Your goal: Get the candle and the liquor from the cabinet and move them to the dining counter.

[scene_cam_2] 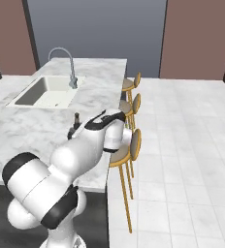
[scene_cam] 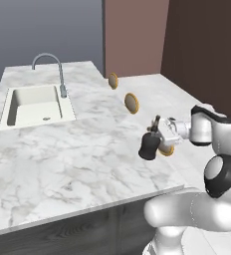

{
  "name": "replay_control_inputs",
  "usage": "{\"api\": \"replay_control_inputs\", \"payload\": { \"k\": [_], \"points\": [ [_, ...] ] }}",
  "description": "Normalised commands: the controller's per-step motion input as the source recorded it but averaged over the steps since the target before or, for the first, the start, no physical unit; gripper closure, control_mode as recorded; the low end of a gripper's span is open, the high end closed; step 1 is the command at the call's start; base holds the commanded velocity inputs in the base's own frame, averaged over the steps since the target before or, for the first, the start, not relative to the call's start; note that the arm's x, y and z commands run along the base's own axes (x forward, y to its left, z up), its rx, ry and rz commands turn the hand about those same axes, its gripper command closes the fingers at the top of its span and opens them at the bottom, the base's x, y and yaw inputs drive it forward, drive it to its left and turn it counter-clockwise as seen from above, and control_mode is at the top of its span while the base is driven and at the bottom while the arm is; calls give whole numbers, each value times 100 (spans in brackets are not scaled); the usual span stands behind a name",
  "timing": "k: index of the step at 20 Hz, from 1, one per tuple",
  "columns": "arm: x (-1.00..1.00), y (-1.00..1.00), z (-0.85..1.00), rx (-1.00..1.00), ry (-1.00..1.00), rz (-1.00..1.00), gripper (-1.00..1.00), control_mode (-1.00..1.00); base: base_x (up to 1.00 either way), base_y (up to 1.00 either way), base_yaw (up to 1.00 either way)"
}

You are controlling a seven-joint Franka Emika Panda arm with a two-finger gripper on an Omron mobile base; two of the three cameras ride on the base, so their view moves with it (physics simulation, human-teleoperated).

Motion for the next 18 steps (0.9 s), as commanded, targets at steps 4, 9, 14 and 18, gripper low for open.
{"api": "replay_control_inputs", "payload": {
  "k": [4, 9, 14, 18],
  "points": [
    [44, -2, -13, 10, 8, 11, 100, -100, 0, 0, 0],
    [23, 1, -18, -3, -1, 9, 100, -100, 0, 0, 0],
    [21, 0, -18, -11, -6, 7, 100, -100, 0, 0, 0],
    [26, 2, -25, -8, -3, 6, 100, -100, 0, 0, 0]
  ]
}}
